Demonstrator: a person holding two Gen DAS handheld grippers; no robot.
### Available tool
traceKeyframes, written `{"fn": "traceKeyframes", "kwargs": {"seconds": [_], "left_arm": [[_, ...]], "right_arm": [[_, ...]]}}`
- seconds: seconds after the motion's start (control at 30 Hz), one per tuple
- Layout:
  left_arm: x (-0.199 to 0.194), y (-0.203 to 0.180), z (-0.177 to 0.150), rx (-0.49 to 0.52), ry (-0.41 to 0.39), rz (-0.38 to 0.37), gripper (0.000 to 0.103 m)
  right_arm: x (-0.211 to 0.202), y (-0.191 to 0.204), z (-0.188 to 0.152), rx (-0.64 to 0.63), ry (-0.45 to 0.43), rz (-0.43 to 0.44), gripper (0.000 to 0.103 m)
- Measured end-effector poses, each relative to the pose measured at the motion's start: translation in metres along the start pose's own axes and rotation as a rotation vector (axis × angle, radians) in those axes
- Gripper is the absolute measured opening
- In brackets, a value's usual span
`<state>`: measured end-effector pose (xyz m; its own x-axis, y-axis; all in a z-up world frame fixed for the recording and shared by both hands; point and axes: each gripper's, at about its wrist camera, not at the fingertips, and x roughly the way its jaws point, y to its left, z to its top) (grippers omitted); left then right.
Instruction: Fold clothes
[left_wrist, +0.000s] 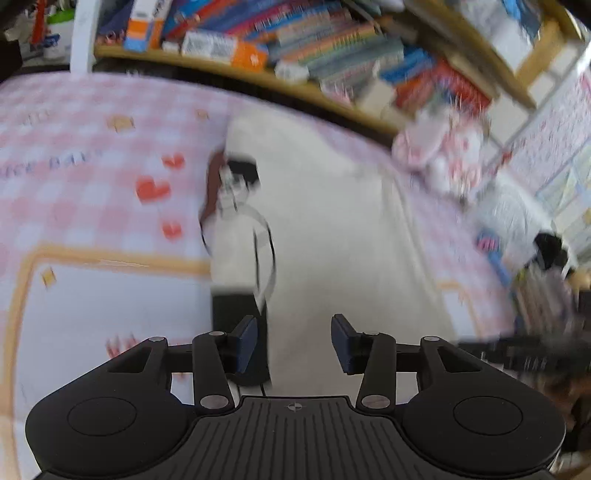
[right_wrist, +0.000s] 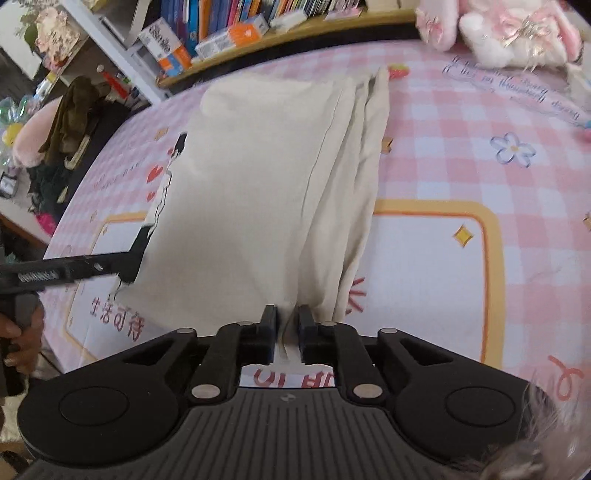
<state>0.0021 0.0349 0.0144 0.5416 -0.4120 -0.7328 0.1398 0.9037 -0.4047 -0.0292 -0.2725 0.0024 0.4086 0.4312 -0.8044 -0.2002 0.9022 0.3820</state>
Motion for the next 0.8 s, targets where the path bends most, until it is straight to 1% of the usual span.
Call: {"fn": "traceKeyframes", "kwargs": {"seconds": [0.07,0.13,0.3,0.37,0.47,0.6,0.8], "left_arm": [[-0.002,0.011,0.018,-0.018,-0.024,-0.005,0.044],[0.005,0.023,0.041,-0.035,-0.035,-0.009,0.045],[0.039,0.051,0.096,-0.033,-0.046,-0.007,0.045],[0.057,0.064,0.118,-0.044,-0.038,-0.022,0.045],[0.084,0.078,0.142,-0.05,-0.015,-0.043,0.045],[0.115,0.093,0.162,-0.076,0.021,-0.079,0.045],[0.148,0.106,0.183,-0.137,0.045,-0.204,0.044]], "right_arm": [[-0.004,0.004,-0.001,-0.004,-0.022,-0.026,0.015],[-0.006,0.007,-0.001,-0.012,-0.037,-0.057,0.018],[0.003,0.017,-0.008,-0.045,-0.038,-0.141,0.017],[0.006,0.016,-0.009,-0.022,-0.037,-0.156,0.017],[0.007,0.01,-0.009,0.059,-0.044,-0.156,0.018],[0.007,0.011,-0.013,0.104,-0.059,-0.178,0.019],[0.014,0.024,-0.013,0.109,-0.065,-0.245,0.021]]}}
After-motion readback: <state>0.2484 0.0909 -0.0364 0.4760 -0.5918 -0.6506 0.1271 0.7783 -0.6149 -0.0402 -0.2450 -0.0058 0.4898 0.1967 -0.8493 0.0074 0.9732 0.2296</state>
